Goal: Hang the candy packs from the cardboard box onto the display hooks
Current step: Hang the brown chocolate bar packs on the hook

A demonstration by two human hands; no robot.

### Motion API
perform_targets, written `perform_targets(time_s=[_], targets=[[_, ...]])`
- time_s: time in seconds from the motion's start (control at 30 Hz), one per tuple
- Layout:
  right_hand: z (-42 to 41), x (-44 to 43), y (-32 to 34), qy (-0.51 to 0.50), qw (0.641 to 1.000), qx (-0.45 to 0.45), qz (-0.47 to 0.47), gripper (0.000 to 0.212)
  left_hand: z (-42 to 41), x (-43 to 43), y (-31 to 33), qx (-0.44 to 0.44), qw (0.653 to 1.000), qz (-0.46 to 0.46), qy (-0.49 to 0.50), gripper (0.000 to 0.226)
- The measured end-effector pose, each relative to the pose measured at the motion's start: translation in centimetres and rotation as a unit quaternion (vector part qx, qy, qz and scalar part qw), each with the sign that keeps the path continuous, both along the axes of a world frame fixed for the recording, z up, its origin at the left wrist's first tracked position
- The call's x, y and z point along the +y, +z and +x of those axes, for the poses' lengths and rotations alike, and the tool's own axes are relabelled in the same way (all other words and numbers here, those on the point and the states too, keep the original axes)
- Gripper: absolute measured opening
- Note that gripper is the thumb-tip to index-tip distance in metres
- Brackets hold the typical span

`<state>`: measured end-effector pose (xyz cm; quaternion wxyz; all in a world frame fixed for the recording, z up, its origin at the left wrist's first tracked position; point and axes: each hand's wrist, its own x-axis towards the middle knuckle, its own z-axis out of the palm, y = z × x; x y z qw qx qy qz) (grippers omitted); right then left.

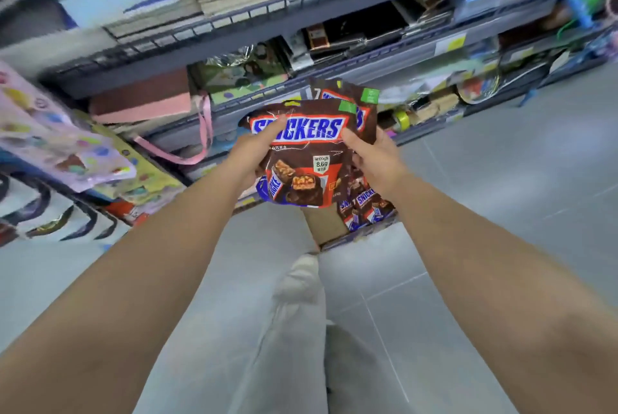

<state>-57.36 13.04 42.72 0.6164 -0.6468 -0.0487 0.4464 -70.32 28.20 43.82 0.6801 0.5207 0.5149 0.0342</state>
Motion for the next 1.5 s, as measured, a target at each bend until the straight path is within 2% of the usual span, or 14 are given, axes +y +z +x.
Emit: perform_targets(time_s=[0.1, 0.33, 0.5, 0.57, 0.63, 0.7, 0.77, 0.83, 0.93, 1.03, 1.1, 1.27, 1.37, 1.5], targets=[[-4.6, -0.7, 3.4, 0.010, 1.000, -0.013, 0.016, 0.003, -5.4, -1.8, 3.5, 0.001, 0.999, 0.018, 0.035, 0.031], [-13.6, 0.3, 9.3, 0.094, 0.994, -0.039, 0.032, 0.015, -18.1, -3.0, 7.4, 0.095, 0.987, 0.084, 0.097, 0.059], [-21.6, 3.6, 10.7, 0.179, 0.979, -0.097, 0.032, 0.004, -27.9, -1.8, 9.2, 0.168, 0.961, 0.166, 0.142, 0.070], [-25.5, 5.0, 10.4, 0.202, 0.974, -0.094, 0.029, 0.011, -31.4, -0.7, 9.3, 0.155, 0.956, 0.179, 0.176, 0.100], [-29.7, 6.5, 10.2, 0.227, 0.969, -0.094, 0.026, 0.023, -34.9, 0.2, 9.4, 0.224, 0.932, 0.229, 0.173, 0.121], [-33.8, 8.0, 10.1, 0.247, 0.963, -0.101, 0.020, 0.026, -38.2, 1.2, 9.5, 0.300, 0.889, 0.311, 0.152, 0.106], [-37.6, 9.6, 9.8, 0.250, 0.962, -0.106, 0.010, 0.027, -41.6, 2.4, 10.1, 0.327, 0.865, 0.366, 0.101, 0.070], [-41.1, 11.0, 9.8, 0.247, 0.965, -0.092, 0.008, 0.027, -45.0, 3.9, 10.1, 0.322, 0.855, 0.404, 0.052, 0.041], [-44.8, 12.7, 9.8, 0.220, 0.973, -0.065, 0.012, 0.020, -49.2, 5.5, 10.3, 0.278, 0.849, 0.448, 0.042, 0.015], [-47.8, 14.7, 9.5, 0.200, 0.979, -0.035, 0.002, 0.004, -52.7, 7.6, 10.1, 0.239, 0.849, 0.471, 0.026, 0.013], [-49.2, 16.2, 9.2, 0.192, 0.981, -0.021, -0.011, 0.005, -54.2, 9.4, 9.6, 0.222, 0.855, 0.468, 0.008, 0.010], [-51.3, 21.9, 8.1, 0.204, 0.979, 0.001, -0.023, 0.005, -55.9, 15.0, 7.4, 0.188, 0.905, 0.381, 0.009, 0.013], [-51.6, 26.0, 7.6, 0.228, 0.972, -0.029, -0.041, 0.012, -56.3, 18.7, 7.0, 0.161, 0.924, 0.340, 0.061, 0.012], [-52.1, 31.2, 7.6, 0.273, 0.953, -0.113, -0.058, 0.020, -57.5, 22.8, 6.7, 0.190, 0.920, 0.326, 0.109, 0.014]])
